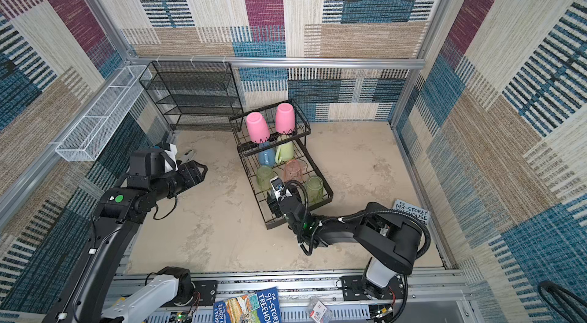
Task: Load cups into a dish rack
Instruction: Place the cup upside down at the dish rack.
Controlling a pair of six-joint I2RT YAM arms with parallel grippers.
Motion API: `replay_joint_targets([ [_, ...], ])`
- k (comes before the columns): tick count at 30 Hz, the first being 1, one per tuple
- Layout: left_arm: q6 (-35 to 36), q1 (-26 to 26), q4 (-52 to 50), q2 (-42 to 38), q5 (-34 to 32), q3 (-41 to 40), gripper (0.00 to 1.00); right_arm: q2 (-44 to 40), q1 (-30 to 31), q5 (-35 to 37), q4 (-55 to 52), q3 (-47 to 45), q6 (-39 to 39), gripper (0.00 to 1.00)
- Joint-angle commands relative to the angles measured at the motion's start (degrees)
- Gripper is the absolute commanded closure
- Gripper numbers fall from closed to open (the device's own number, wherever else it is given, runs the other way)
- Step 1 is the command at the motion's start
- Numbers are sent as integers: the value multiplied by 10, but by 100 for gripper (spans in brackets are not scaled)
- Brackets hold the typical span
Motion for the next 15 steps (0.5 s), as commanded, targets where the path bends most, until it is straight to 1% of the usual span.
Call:
replay_joint_targets([
  [1,5,3,14,-4,0,-4,28,17,1,14,84,-5,-13,35],
  [3,4,5,15,-5,-1,-5,28,25,1,13,97,-7,-10,34],
  [15,0,11,19,-5,-10,-11,28,47,1,-3,105,-7,1,18],
])
